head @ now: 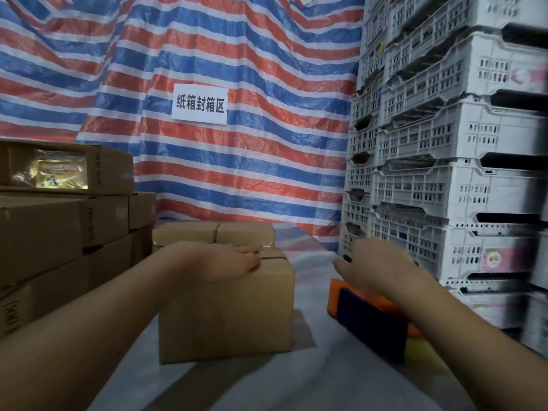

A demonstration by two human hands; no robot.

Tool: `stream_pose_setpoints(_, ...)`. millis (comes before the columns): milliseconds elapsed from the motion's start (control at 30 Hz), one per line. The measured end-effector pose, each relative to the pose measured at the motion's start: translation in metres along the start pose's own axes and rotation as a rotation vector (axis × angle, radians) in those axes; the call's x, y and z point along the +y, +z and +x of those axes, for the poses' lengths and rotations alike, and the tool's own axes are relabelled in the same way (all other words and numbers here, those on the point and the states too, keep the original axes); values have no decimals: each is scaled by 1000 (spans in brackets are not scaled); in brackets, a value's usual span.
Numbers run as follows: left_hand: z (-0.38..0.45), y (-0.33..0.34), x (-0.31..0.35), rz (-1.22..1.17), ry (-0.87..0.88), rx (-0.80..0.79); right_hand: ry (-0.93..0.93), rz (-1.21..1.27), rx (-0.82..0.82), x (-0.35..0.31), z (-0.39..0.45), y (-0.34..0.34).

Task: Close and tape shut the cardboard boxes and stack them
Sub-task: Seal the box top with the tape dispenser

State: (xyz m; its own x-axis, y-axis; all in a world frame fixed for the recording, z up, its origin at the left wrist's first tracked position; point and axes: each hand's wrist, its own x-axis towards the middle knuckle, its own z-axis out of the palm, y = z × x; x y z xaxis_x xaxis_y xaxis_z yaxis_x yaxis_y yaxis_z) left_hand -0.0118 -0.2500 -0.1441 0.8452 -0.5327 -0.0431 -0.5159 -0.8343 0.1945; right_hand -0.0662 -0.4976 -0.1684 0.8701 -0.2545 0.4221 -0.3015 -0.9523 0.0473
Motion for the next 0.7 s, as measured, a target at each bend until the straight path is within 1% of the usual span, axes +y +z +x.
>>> stream_pose_setpoints(67,-2,0,2,9,3,7,53,-108,-21,7,-19,15)
stream_pose_setpoints(233,-4,1,-1,-6,6,27,139,-91,-64,8,-41,41)
stream_pose_setpoints(400,-2,4,-5,-4,-5,72,232,-72,-12,1,-50,54)
stream_pose_setpoints(533,-3,5,-2,-32,-14,81,243,-34,119,5,-55,69)
stream_pose_setpoints(600,-9,2,1,-123,-29,74,230,-49,154,8,-52,71)
stream_pose_setpoints(633,-13,0,2,-206,-30,75,224,-57,170,11,-47,69)
stream_pose_setpoints(667,-15,-2,2,-300,-31,80,228,-29,195,14,-41,65)
stream_pose_setpoints(700,-17,-4,0,-390,-33,91,239,69,231,19,-32,59)
